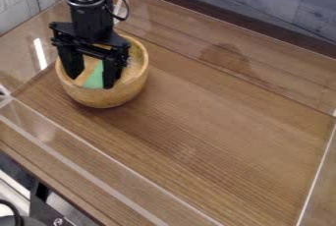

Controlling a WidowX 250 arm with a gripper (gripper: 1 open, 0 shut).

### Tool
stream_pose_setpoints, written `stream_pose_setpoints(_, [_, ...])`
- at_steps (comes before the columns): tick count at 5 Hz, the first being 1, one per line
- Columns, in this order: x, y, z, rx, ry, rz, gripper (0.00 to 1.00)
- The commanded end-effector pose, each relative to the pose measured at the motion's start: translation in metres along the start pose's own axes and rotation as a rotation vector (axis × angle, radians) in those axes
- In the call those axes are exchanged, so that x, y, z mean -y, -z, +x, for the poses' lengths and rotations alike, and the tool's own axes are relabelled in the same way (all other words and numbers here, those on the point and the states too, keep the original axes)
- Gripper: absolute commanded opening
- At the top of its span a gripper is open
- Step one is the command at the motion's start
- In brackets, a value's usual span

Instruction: Move green stick from inside the wooden bowl to the table next to it

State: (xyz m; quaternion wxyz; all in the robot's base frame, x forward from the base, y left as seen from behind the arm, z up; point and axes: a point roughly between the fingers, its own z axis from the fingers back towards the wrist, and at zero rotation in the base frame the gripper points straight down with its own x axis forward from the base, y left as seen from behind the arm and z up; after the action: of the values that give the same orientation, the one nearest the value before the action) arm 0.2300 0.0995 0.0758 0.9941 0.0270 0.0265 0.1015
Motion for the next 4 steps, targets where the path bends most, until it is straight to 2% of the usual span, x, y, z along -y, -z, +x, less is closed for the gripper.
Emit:
stream_pose_setpoints(1, [0.0030,-0.0114,0.0076,0.036,-0.017,0.014,1.00])
stream_pose_setpoints(4, [0.0008,-0.0075,0.0136,0.038,-0.033,0.027,1.00])
